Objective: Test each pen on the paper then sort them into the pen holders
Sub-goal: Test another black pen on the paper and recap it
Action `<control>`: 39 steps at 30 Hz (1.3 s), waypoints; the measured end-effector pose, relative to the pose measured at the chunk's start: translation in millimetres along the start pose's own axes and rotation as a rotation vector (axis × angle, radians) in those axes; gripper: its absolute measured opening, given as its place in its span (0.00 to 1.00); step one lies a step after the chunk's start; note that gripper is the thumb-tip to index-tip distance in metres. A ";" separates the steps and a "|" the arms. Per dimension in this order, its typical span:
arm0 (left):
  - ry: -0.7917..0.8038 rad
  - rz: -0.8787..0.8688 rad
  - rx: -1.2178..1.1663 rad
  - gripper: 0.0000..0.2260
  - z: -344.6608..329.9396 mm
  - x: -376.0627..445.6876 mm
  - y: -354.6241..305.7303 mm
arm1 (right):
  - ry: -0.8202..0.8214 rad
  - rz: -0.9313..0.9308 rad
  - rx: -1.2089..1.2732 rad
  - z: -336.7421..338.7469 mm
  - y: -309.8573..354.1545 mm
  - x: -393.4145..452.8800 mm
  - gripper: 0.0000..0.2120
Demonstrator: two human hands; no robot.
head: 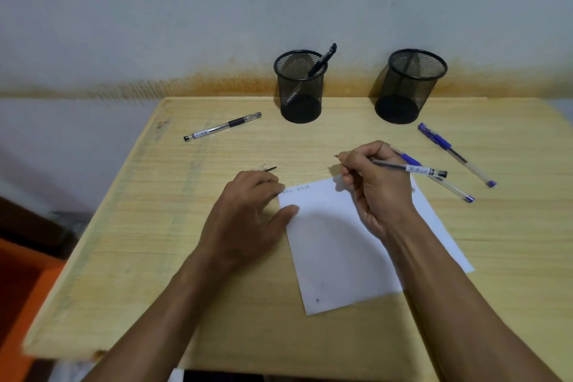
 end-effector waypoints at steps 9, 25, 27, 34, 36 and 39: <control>-0.085 0.427 0.129 0.10 10.6 14.4 27.8 | 0.107 0.077 -0.245 -8.5 0.0 -7.2 0.08; -0.160 0.338 -0.455 0.07 56.9 1.8 -45.3 | 0.203 0.273 -0.361 -19.9 67.5 -77.3 0.04; -0.140 0.286 -0.467 0.07 60.0 -2.0 -52.1 | 0.206 0.280 -0.365 -19.0 70.7 -84.0 0.04; -0.109 0.183 -0.443 0.01 66.8 -11.8 -62.0 | 0.240 0.285 -0.423 -18.9 71.9 -97.3 0.04; -0.105 0.160 -0.430 0.02 70.6 -11.5 -66.0 | 0.253 0.283 -0.430 -21.0 70.3 -100.3 0.05; -0.101 0.139 -0.423 0.03 76.3 -10.4 -72.1 | 0.254 0.305 -0.437 -23.8 71.5 -101.2 0.05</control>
Point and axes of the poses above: each hand's wrist, its own x-axis towards the middle knuckle, its own z-axis out of the back of the hand, y = z × x, the point moved 7 cm from there along x, towards the middle knuckle, and after that the axes turned 2 degrees about -y, right-handed, at the moved point
